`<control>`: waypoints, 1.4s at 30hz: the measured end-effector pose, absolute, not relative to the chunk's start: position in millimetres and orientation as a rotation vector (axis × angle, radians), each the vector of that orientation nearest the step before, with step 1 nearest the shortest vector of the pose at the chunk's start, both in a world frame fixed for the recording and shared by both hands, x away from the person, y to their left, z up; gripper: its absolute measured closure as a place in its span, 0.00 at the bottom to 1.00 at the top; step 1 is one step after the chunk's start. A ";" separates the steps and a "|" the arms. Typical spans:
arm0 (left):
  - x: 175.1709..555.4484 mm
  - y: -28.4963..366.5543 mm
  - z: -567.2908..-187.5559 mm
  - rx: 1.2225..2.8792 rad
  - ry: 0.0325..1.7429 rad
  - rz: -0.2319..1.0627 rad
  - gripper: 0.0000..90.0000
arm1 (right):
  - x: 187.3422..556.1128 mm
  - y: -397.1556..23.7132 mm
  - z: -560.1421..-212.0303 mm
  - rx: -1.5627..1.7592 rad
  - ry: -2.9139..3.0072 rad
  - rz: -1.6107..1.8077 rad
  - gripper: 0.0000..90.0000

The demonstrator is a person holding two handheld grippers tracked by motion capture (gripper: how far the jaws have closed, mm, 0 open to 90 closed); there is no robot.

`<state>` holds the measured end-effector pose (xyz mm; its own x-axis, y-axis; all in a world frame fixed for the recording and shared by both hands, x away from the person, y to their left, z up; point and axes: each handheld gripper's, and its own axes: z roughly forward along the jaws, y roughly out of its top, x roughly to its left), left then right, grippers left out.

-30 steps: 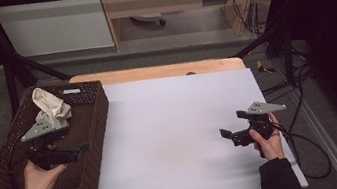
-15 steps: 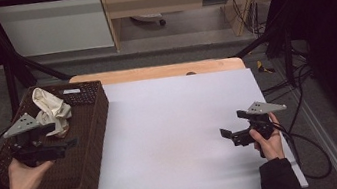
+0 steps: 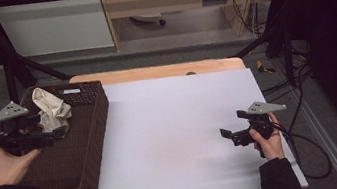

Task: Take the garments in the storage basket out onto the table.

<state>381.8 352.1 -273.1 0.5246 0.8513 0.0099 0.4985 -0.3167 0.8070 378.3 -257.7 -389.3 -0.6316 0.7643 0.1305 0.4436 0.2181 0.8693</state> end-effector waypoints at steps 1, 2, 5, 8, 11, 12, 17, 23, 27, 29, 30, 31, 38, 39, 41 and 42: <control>384.8 353.3 -273.1 1.976 1.106 0.573 0.05 | 378.2 -257.8 -389.2 1.128 2.173 1.378 0.01; 386.9 354.3 -273.4 1.973 1.112 0.569 0.04 | 378.3 -257.7 -389.2 1.128 2.173 1.378 0.01; 394.4 356.6 -275.5 1.971 1.126 0.566 0.04 | 378.2 -257.7 -389.2 1.127 2.174 1.378 0.01; 400.8 358.6 -278.0 1.958 1.139 0.562 0.04 | 378.3 -257.8 -389.2 1.129 2.172 1.376 0.01; 407.6 359.8 -281.1 1.952 1.147 0.569 0.03 | 378.3 -257.5 -389.4 1.131 2.173 1.376 0.01; 409.9 360.2 -282.3 1.955 1.153 0.571 0.02 | 378.3 -257.3 -389.4 1.132 2.174 1.376 0.01; 420.8 362.2 -289.6 1.952 1.178 0.585 0.01 | 378.4 -257.4 -389.5 1.131 2.174 1.375 0.01; 431.4 368.7 -294.6 1.940 1.217 0.619 0.02 | 378.8 -256.8 -390.2 1.134 2.178 1.367 0.01; 439.9 373.9 -298.8 1.944 1.256 0.628 0.02 | 379.0 -256.2 -390.6 1.133 2.179 1.367 0.01; 444.3 376.5 -301.7 1.938 1.276 0.628 0.02 | 379.0 -256.1 -390.6 1.132 2.178 1.368 0.01; 445.8 377.4 -302.7 1.936 1.282 0.626 0.02 | 379.1 -256.1 -390.7 1.133 2.178 1.369 0.01; 448.1 378.5 -304.6 1.930 1.290 0.625 0.02 | 379.0 -256.2 -390.7 1.131 2.180 1.368 0.01; 459.6 382.1 -315.5 1.943 1.346 0.642 0.04 | 378.9 -255.7 -391.0 1.133 2.182 1.367 0.01; 461.4 382.4 -317.4 1.945 1.354 0.643 0.05 | 378.9 -255.7 -391.0 1.134 2.181 1.368 0.01; 465.3 383.8 -321.8 1.944 1.375 0.652 0.06 | 379.0 -255.4 -391.2 1.133 2.183 1.364 0.01; 466.6 384.7 -323.2 1.939 1.380 0.654 0.06 | 379.1 -255.3 -391.4 1.133 2.184 1.363 0.01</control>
